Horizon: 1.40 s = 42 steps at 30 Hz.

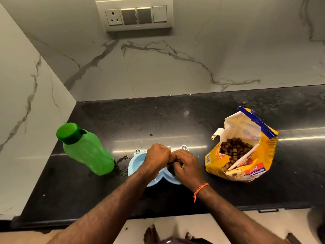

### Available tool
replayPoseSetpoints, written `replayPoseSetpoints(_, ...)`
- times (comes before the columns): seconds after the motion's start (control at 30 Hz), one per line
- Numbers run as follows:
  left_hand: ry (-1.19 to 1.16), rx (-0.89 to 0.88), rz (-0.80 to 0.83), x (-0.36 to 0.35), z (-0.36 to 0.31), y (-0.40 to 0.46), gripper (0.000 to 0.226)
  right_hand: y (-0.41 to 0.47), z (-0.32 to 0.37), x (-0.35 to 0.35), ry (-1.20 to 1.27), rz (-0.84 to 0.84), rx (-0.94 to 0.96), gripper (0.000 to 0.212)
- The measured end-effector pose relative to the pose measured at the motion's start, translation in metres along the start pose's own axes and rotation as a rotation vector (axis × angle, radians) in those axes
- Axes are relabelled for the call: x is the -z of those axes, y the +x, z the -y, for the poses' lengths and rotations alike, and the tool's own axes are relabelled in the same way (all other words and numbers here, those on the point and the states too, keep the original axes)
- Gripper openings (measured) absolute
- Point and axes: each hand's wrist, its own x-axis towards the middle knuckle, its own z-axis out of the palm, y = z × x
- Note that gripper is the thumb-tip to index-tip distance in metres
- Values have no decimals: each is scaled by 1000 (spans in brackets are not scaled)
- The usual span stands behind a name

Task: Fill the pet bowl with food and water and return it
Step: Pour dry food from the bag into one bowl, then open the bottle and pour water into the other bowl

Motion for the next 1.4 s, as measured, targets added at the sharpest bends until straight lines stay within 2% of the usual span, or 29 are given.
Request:
replayPoseSetpoints(0.17, -12, -2, 21, 1, 4, -1, 23, -2, 0, 2, 46, 47, 107, 24)
replayPoseSetpoints(0.33, 5, -25, 14, 5, 3, -6, 29, -15, -11, -3, -87, 54, -20, 27)
replayPoseSetpoints(0.5, 87, -82, -30, 12, 4, -10, 23, -11, -4, 1, -72, -73, 31, 25)
replayPoseSetpoints(0.6, 136, -155, -113, 29, -7, -16, 20, -4, 2, 2, -31, -104, 9, 28)
replayPoseSetpoints(0.77, 189, -375, -262, 90, -43, -33, 11, 21, 20, -3, 87, -130, 31, 28)
replayPoseSetpoints(0.93, 211, -603, -539, 172, -66, -57, 19, 55, 59, -21, 182, -59, 65, 29)
replayPoseSetpoints(1.03, 299, -620, -668, 216, -62, -65, 27, 79, 89, -35, 225, 44, 128, 30)
replayPoseSetpoints(1.13, 381, -557, -701, 248, -46, -69, 39, 99, 119, -56, 236, 170, 189, 28)
replayPoseSetpoints(1.23, 487, -493, -575, 265, -28, -73, 54, 119, 137, -82, 162, 379, 242, 51)
replayPoseSetpoints(1.33, 563, -440, -367, 269, -14, -75, 60, 136, 146, -111, 140, 648, 236, 99)
replayPoseSetpoints(1.4, 615, -444, -310, 267, -6, -74, 58, 139, 150, -132, 149, 772, 200, 119)
